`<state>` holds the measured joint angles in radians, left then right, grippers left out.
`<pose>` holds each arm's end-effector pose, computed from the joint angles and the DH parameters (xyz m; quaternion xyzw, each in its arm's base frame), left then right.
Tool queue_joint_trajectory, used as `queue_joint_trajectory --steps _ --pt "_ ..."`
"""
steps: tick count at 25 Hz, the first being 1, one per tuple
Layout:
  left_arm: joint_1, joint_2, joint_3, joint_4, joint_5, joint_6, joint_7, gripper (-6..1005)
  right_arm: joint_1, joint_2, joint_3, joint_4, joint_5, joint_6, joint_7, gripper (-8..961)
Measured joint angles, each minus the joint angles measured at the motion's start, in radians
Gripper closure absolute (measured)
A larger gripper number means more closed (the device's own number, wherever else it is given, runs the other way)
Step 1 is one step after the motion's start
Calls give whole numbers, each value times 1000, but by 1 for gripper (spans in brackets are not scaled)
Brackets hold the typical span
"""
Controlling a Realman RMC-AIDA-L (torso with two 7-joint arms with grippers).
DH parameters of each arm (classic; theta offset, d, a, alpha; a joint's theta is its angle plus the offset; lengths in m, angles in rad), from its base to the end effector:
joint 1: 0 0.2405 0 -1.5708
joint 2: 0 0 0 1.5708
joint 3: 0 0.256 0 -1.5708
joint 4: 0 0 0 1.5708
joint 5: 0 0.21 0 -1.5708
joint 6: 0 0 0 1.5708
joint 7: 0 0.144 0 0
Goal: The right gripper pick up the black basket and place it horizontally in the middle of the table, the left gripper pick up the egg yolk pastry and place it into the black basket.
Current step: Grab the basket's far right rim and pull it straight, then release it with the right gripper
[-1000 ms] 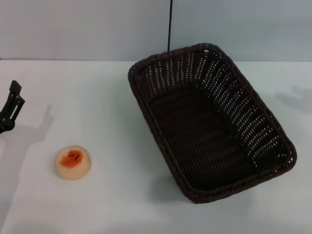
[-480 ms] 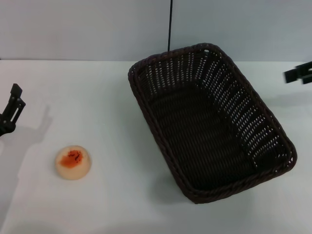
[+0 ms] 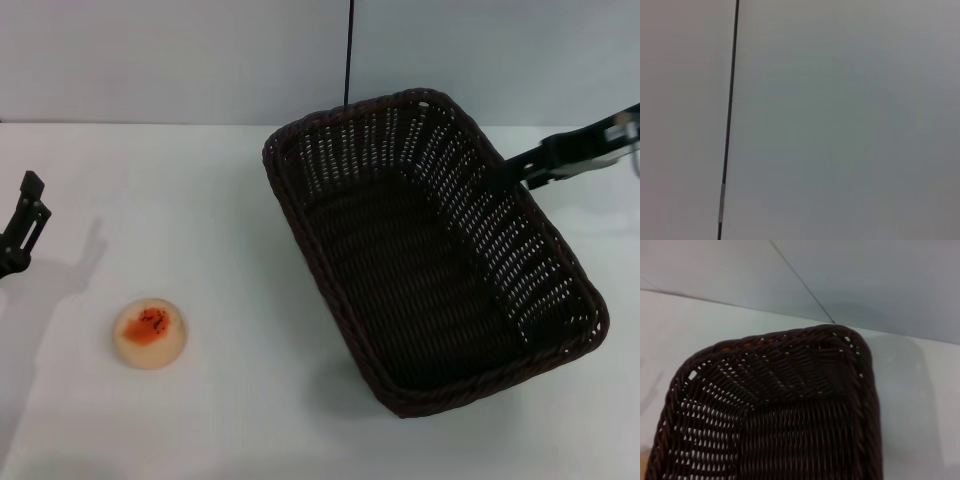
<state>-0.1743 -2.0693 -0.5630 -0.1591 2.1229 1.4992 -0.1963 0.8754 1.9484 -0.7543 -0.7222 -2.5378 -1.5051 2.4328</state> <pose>-0.3584 0.2273 -0.0040 -0.6663 -0.2239 -0.3447 0.6222 0.2183 0.4146 0.0428 -0.8493 0.5122 -0.0092 0.1279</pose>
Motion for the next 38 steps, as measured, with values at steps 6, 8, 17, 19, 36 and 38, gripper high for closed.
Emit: queue_joint_trajectory --steps 6,8,17,19,36,38 --pt "11 0 0 2 0 -1 0 212 40 38 -73 68 -1 95 1 304" --pt "16 0 0 2 0 0 0 214 51 51 -97 75 -4 112 1 307" --pt "20 -1 0 3 0 -10 0 222 70 63 -182 75 -37 129 24 321" --pt "20 0 -2 3 0 -10 0 224 68 66 -187 78 -46 128 24 324" --pt "14 0 -15 -2 0 -8 0 238 7 80 -184 -151 -39 43 -58 783" --pt "14 -1 -15 -2 0 -9 0 240 8 83 -192 -192 -39 -29 -174 799"
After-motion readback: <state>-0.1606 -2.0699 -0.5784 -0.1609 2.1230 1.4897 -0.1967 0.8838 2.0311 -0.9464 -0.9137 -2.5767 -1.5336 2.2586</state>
